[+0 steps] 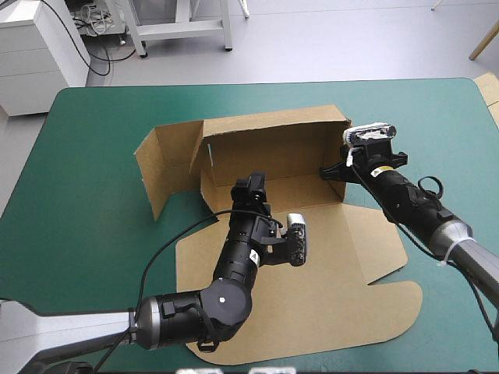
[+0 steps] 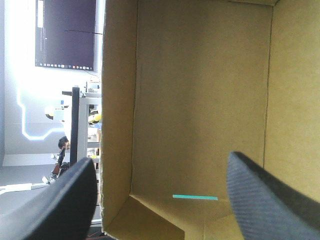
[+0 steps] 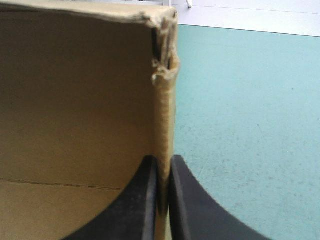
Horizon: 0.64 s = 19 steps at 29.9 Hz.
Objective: Fold the box
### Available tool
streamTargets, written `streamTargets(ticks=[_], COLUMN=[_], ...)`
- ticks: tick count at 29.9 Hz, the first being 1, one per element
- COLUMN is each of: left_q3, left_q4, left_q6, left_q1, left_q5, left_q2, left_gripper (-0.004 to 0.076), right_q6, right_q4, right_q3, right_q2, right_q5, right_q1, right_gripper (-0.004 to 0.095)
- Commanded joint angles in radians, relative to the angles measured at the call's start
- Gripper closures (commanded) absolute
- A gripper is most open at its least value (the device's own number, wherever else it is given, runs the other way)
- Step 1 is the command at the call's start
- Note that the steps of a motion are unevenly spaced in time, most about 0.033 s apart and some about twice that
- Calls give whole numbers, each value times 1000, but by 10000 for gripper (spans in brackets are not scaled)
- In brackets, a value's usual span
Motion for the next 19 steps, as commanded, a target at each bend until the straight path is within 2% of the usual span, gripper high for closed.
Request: streamTargets(ticks=[1, 4, 5, 7, 12, 15, 17, 19], left_q3=[-27, -27, -33, -72, -279, -433, -528, -596], left_q4=[43, 40, 31, -64, -634, -958, -1142, -1266], left_q6=[8, 98, 149, 238, 604, 789, 885, 935], left_q1=[-9, -7, -5, 13, 159, 303, 420, 538], left_q5=[30, 23, 13, -33, -112, -49, 31, 93], left_q2=[-39, -39, -39, -39, -39, -39, -39, -39], left_gripper=[338, 696, 718, 706, 708, 708, 708, 708], right_q6=[-5, -5, -5, -5, -5, -5, 0, 15], right_q4=[0, 0, 0, 0, 0, 0, 0, 0], right_q3=[-36, -36, -36, -36, -36, -36, -36, -36], right_q2=[-31, -31, -31, -31, -31, -31, -31, -31], right_q5=[-50, -40, -40, -36, -13, -3, 4, 8], right_q1=[-11, -11, -11, -11, -11, -11, -11, -11], right_gripper=[924, 924, 924, 924, 924, 924, 924, 924])
